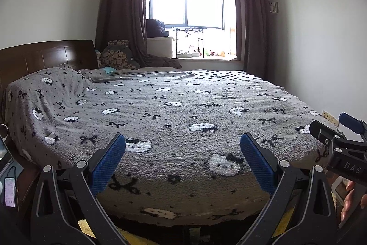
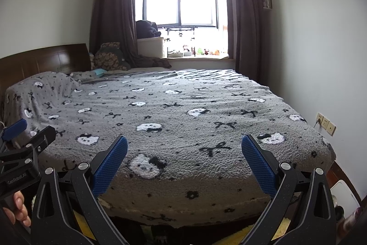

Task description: Collect trash

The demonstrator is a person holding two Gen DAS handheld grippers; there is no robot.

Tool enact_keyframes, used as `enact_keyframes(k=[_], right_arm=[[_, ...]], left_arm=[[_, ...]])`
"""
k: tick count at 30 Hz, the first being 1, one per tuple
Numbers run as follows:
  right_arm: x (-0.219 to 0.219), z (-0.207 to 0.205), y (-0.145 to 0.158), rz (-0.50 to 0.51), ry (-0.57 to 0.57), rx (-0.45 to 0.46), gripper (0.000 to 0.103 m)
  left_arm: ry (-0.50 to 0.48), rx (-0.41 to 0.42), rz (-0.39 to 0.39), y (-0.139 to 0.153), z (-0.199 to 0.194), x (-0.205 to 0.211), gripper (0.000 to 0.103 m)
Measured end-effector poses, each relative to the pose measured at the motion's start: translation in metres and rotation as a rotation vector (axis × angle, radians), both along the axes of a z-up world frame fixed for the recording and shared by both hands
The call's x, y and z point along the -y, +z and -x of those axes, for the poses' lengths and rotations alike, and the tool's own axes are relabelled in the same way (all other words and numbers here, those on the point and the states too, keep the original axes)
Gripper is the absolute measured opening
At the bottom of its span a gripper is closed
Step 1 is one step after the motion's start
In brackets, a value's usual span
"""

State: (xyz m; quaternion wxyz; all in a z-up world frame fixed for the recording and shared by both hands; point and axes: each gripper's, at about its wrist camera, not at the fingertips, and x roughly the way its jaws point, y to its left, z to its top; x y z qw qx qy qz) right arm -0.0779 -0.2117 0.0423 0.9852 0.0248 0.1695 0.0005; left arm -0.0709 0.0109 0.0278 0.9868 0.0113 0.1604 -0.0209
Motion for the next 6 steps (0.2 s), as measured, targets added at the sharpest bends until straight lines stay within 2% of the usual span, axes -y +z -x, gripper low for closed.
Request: enact_keyframes(k=[6], right_arm=[[-0.0002,-0.0006,0.0000,0.002,0.000,-0.001,0.100]], left_arm=[[0.009,0.000,-0.018,-0.0002,-0.0006,0.0030,0.095]])
